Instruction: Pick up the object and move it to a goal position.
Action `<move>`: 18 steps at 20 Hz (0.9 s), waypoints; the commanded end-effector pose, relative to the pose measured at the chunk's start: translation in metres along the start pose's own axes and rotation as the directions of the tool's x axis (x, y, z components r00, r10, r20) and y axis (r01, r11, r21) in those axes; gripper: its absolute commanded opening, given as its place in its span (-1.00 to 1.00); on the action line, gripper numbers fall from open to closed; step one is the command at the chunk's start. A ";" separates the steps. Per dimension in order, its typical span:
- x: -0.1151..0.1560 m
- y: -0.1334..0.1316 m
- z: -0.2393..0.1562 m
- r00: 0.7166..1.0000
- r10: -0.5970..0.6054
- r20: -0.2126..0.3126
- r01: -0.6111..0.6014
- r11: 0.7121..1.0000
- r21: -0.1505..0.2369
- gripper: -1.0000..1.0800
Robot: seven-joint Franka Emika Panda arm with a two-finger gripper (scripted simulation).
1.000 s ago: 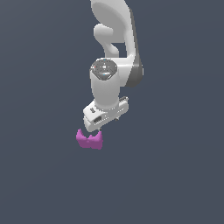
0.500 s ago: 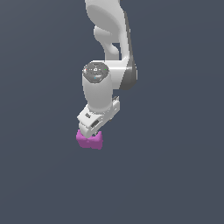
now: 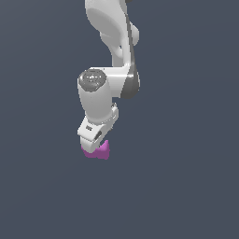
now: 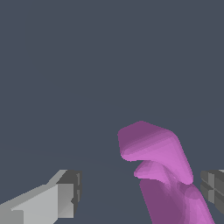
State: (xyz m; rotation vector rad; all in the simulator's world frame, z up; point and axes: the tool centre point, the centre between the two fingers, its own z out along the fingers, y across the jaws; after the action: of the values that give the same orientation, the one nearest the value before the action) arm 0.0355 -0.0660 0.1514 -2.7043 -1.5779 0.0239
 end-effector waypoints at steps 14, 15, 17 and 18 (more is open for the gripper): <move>-0.025 0.028 0.004 0.948 -0.318 -0.002 0.318 0.948 -0.014 0.92; -0.027 0.029 0.004 0.944 -0.331 -0.001 0.331 0.944 -0.015 0.92; -0.029 0.031 0.005 0.936 -0.353 -0.001 0.352 0.936 -0.016 0.92; -0.029 0.032 0.005 0.932 -0.362 -0.001 0.362 0.932 -0.017 0.92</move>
State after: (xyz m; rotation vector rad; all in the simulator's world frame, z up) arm 0.0481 -0.1055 0.1465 -2.3936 -2.0319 0.0032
